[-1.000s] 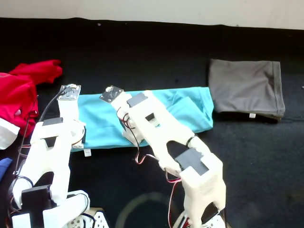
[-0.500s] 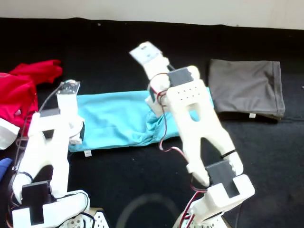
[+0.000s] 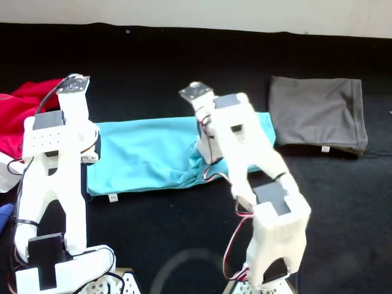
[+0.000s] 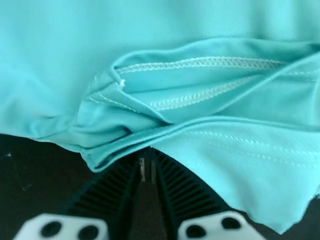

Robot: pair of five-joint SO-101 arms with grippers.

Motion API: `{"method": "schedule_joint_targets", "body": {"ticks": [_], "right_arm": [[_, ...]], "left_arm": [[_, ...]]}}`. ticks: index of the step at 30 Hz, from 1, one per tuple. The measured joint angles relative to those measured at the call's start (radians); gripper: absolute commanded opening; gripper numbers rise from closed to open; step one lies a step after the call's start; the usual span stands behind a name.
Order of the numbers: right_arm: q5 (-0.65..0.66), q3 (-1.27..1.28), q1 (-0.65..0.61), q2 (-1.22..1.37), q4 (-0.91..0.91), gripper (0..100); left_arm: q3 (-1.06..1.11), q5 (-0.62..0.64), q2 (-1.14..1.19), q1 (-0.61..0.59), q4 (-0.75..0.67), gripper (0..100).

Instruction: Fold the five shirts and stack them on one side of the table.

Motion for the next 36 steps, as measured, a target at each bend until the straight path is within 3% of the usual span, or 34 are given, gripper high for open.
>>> {"method": "schedule_joint_targets", "body": {"ticks": [6, 20, 28, 36], "right_arm": [[0.000, -0.008, -0.003, 0.034, -0.132, 0.7], [0.000, -0.100, -0.037, 0.011, -0.089, 0.7], [0.000, -0.037, -0.052, 0.011, -0.089, 1.1], [0.000, -0.060, -0.012, -0.008, 0.000, 12.6]], "left_arm": [[0.002, 0.000, 0.000, 0.000, 0.000, 1], [0.014, 0.002, 0.000, 0.000, 0.000, 1], [0.014, 0.002, 0.000, 0.000, 0.000, 10], [0.014, 0.002, 0.000, 0.000, 0.000, 10]]}}
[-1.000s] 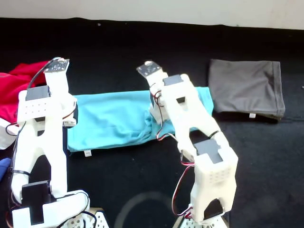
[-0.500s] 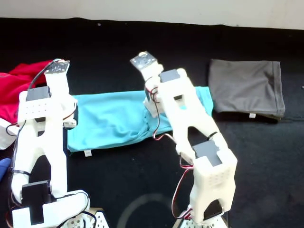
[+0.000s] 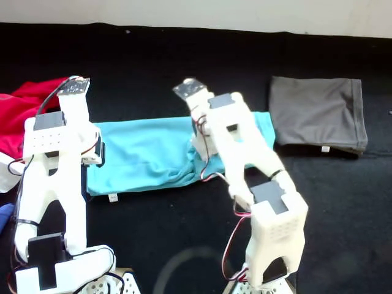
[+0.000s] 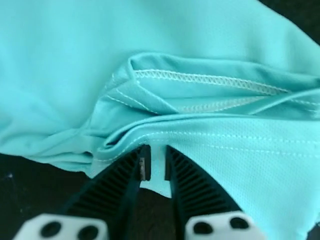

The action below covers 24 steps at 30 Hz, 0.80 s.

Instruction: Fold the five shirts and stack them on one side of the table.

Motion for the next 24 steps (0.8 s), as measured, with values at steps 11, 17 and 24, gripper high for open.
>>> {"method": "schedule_joint_targets", "body": {"ticks": [11, 17, 24], "right_arm": [[0.000, -0.198, -0.011, -0.114, 0.117, 0.4], [0.000, -0.184, -0.080, 0.063, 0.014, 0.5], [0.000, -0.196, -0.083, 0.206, -0.031, 0.5]], "left_arm": [[0.000, 0.000, 0.000, 0.000, 0.000, 10], [0.000, 0.000, 0.000, 0.000, 0.000, 10], [0.000, 0.000, 0.000, 0.000, 0.006, 10]]}}
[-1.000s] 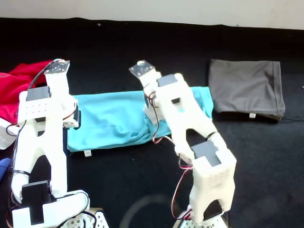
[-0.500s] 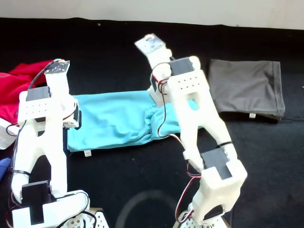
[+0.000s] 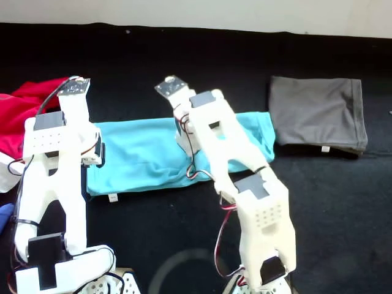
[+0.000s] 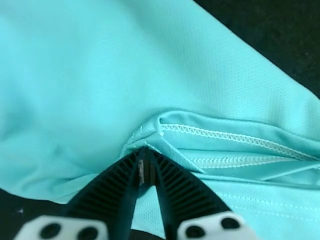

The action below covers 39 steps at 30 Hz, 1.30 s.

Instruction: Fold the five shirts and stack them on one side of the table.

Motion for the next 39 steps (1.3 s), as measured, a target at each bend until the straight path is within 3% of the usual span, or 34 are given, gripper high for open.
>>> {"method": "schedule_joint_targets", "body": {"ticks": [10, 22, 29, 33, 39], "right_arm": [[0.000, -0.310, 0.000, 0.161, 0.017, 0.5], [0.000, -0.609, 0.009, 0.164, 0.368, 0.5], [0.000, -0.620, 0.026, 0.164, 0.450, 0.5], [0.000, -0.617, 0.061, 0.149, 0.453, 0.5], [0.000, -0.405, 0.103, -0.094, 0.453, 0.5]], "left_arm": [[0.000, 0.000, 0.000, 0.000, 0.000, 10], [0.000, 0.000, 0.000, 0.000, 0.000, 10], [0.000, 0.000, 0.000, 0.000, 0.000, 11], [0.000, 0.063, 0.000, -0.025, -0.002, 14], [0.000, 0.095, 0.025, -0.117, -0.100, 19]]}}
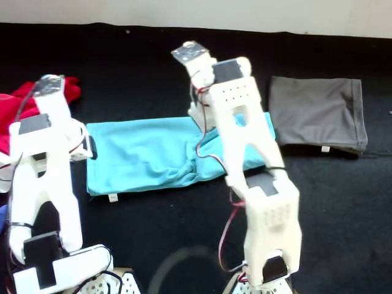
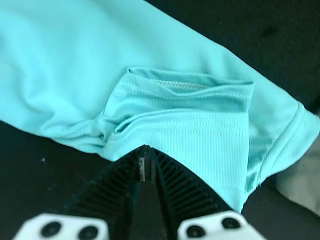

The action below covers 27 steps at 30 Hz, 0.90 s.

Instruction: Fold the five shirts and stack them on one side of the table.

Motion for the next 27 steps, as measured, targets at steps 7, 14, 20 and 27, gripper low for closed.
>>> {"method": "schedule_joint_targets", "body": {"ticks": [7, 14, 20, 27], "right_arm": [[0.037, 0.356, 0.012, -0.342, 0.000, 0.5], [0.041, 0.559, 0.012, -0.546, 0.000, 0.5], [0.041, 0.618, 0.012, -0.632, 0.000, 0.5], [0.041, 0.618, 0.012, -0.697, 0.000, 0.5]], "left_arm": [[-0.055, 0.000, 0.215, -0.023, -0.051, 19], [-0.170, 0.008, 0.388, -0.020, -0.051, 19], [-0.198, 0.051, 0.466, 0.015, -0.051, 19], [-0.235, 0.052, 0.519, 0.057, -0.040, 4]]}}
